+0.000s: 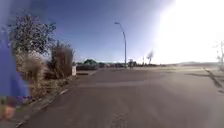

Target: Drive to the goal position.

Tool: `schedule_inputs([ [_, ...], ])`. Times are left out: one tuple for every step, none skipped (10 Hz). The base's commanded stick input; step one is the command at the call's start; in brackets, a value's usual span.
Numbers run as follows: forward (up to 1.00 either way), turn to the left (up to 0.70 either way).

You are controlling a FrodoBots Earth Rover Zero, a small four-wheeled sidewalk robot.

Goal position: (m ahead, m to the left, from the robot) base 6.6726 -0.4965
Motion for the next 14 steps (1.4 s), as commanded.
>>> schedule_inputs([
  [0.7, 0.0],
  [0.7, 0.0],
  [0.7, 0.0],
  [0.7, 0.0],
  [0.7, 0.0],
  [0.7, 0.0],
  [0.7, 0.0],
  [0.7, 0.0],
  [0.7, 0.0],
  [0.7, 0.0],
  [0.7, 0.0],
  [0.7, 0.0],
  [0.7, 0.0],
  [0.7, 0.0],
])
